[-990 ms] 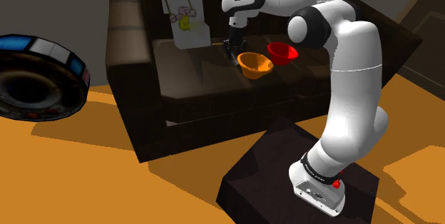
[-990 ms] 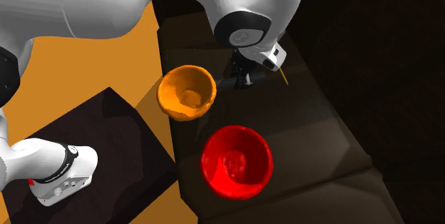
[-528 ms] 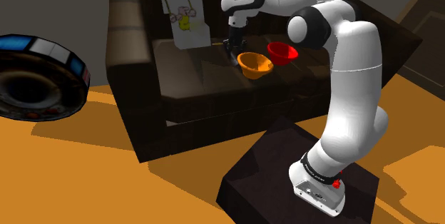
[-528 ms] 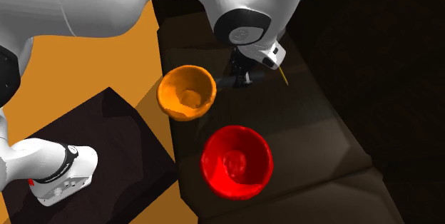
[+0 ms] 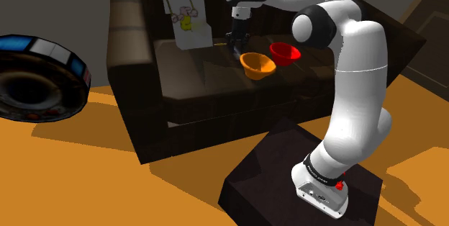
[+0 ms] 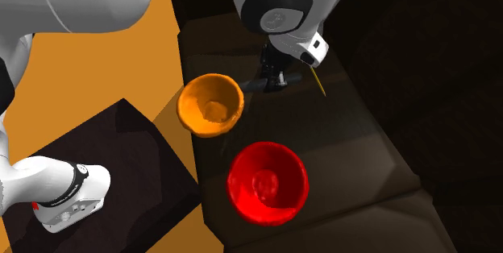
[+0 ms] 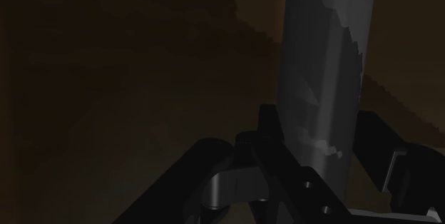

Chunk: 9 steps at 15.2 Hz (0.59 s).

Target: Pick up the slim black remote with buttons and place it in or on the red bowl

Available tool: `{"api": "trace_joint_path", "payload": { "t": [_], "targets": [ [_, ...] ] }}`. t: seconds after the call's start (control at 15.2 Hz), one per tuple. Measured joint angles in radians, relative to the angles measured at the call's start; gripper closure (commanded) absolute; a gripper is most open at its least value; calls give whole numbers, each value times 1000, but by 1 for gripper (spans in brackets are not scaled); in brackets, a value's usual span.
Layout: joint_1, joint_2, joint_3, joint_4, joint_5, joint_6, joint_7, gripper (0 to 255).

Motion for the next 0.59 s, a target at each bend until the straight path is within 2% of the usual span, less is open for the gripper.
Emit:
{"api": "trace_joint_path", "payload": {
  "t": [0.59],
  "targets": [
    [-8,-6,-1,113,-2,-118,11,255]
  ]
}}
